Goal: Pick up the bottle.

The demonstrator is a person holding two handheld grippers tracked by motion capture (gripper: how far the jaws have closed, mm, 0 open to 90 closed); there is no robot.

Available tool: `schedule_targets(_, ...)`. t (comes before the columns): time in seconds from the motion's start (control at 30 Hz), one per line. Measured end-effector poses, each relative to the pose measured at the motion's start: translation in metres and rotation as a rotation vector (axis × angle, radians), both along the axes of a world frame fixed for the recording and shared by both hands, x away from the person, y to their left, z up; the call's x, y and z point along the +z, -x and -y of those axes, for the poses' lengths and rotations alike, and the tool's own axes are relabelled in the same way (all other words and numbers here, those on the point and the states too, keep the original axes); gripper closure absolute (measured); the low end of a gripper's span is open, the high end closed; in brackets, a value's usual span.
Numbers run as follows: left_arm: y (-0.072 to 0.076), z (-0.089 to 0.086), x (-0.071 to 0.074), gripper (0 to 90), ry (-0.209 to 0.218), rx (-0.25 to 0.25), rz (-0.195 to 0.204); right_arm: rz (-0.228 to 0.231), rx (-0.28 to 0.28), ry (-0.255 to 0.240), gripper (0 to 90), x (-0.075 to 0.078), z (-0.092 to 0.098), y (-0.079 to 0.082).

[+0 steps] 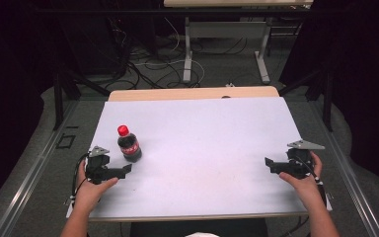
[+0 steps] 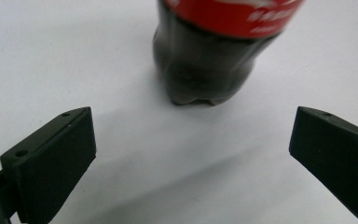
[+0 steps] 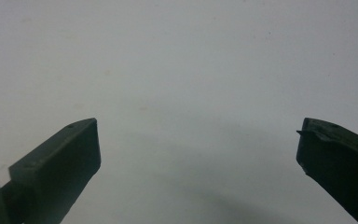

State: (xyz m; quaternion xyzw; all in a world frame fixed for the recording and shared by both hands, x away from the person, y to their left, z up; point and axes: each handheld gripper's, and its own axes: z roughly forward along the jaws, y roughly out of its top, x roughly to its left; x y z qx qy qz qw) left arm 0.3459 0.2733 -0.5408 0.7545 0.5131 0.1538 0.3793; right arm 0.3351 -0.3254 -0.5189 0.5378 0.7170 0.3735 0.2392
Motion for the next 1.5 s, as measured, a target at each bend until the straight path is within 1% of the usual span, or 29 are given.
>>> schedule_targets(0.07, 0.005, 0.0, 0.006, 0.6, 0.021, 0.007, 0.028, 0.009, -0.004, 0.006, 0.0, 0.002, -0.001, 0.001)
schedule_targets(0.1, 0.007, 0.0, 0.01, 0.6, 0.027, 0.005, 0.038, 0.005, -0.002, 0.007, 0.0, 0.004, -0.003, 0.002)
schedule_targets(0.13, 0.007, -0.002, 0.013, 0.6, 0.02, -0.01, 0.057, 0.006, 0.007, 0.013, 0.0, 0.006, -0.007, 0.003)
schedule_targets(0.17, 0.009, -0.003, 0.016, 0.6, 0.023, -0.016, 0.06, 0.006, 0.007, 0.013, 0.0, 0.006, -0.007, 0.003)
schedule_targets(0.2, 0.01, -0.004, 0.018, 0.6, 0.02, -0.018, 0.08, 0.002, 0.01, 0.027, 0.0, 0.005, -0.008, 0.003)
schedule_targets(0.23, 0.011, -0.004, 0.02, 0.6, 0.017, -0.012, 0.098, 0.004, 0.019, 0.033, 0.0, 0.002, -0.013, 0.002)
schedule_targets(0.27, 0.011, -0.004, 0.021, 0.6, 0.018, -0.012, 0.107, 0.004, 0.019, 0.033, 0.0, 0.002, -0.013, 0.002)
schedule_targets(0.3, 0.012, -0.004, 0.023, 0.6, 0.038, -0.002, 0.103, -0.006, 0.033, 0.034, 0.0, 0.001, -0.014, 0.002)
schedule_targets(0.33, 0.012, -0.004, 0.024, 0.6, 0.055, 0.002, 0.098, -0.006, 0.028, 0.031, 0.0, 0.0, -0.016, 0.002)
schedule_targets(0.4, 0.011, -0.003, 0.026, 0.6, 0.069, 0.017, 0.109, 0.003, 0.022, 0.038, 0.0, -0.001, -0.017, 0.002)
schedule_targets(0.5, 0.01, -0.001, 0.03, 0.7, 0.055, 0.008, 0.12, 0.012, 0.02, 0.019, 0.0, -0.003, -0.019, 0.002)
schedule_targets(0.6, 0.007, 0.001, 0.033, 1.0, 0.061, 0.007, 0.134, 0.026, 0.027, 0.035, 0.0, -0.003, -0.022, 0.002)
schedule_targets(0.67, 0.004, 0.003, 0.036, 1.0, 0.061, 0.01, 0.141, 0.031, 0.02, 0.034, 0.0, -0.004, -0.023, 0.003)
schedule_targets(0.7, 0.003, 0.004, 0.036, 1.1, 0.062, 0.011, 0.143, 0.025, 0.028, 0.037, 0.0, -0.004, -0.023, 0.003)
schedule_targets(0.77, -0.001, 0.007, 0.037, 1.2, 0.061, 0.008, 0.15, 0.02, 0.026, 0.034, 0.0, -0.005, -0.025, 0.002)
schedule_targets(0.9, -0.008, 0.011, 0.037, 1.3, 0.07, 0.008, 0.151, 0.023, 0.036, 0.032, 0.0, -0.005, -0.026, 0.002)
schedule_targets(0.97, -0.012, 0.012, 0.037, 1.3, 0.085, 0.011, 0.148, 0.021, 0.036, 0.033, 0.0, -0.005, -0.026, 0.002)
schedule_targets(1.1, -0.02, 0.019, 0.037, 3.0, 0.073, 0.019, 0.161, 0.02, 0.041, 0.029, 0.0, -0.006, -0.027, 0.002)
schedule_targets(1.13, -0.021, 0.02, 0.037, 9.3, 0.064, 0.023, 0.169, 0.02, 0.043, 0.03, 0.0, -0.007, -0.026, 0.002)
schedule_targets(1.17, -0.022, 0.022, 0.037, 12.1, 0.057, 0.03, 0.182, 0.019, 0.039, 0.027, 0.0, -0.007, -0.026, 0.002)
schedule_targets(1.23, -0.025, 0.024, 0.036, 12.3, 0.064, 0.028, 0.188, 0.017, 0.036, 0.023, 0.0, -0.007, -0.027, 0.002)
schedule_targets(1.33, -0.029, 0.027, 0.036, 12.3, 0.056, 0.021, 0.187, 0.016, 0.038, 0.025, 0.0, -0.007, -0.026, 0.002)
schedule_targets(1.43, -0.031, 0.029, 0.034, 12.9, 0.055, 0.025, 0.186, 0.014, 0.036, 0.022, 0.0, -0.008, -0.027, 0.002)
schedule_targets(1.47, -0.033, 0.03, 0.034, 13.3, 0.053, 0.028, 0.186, 0.015, 0.04, 0.024, 0.0, -0.008, -0.026, 0.002)
schedule_targets(1.5, -0.033, 0.03, 0.033, 15.7, 0.049, 0.03, 0.18, 0.016, 0.039, 0.027, 0.0, -0.008, -0.026, 0.002)
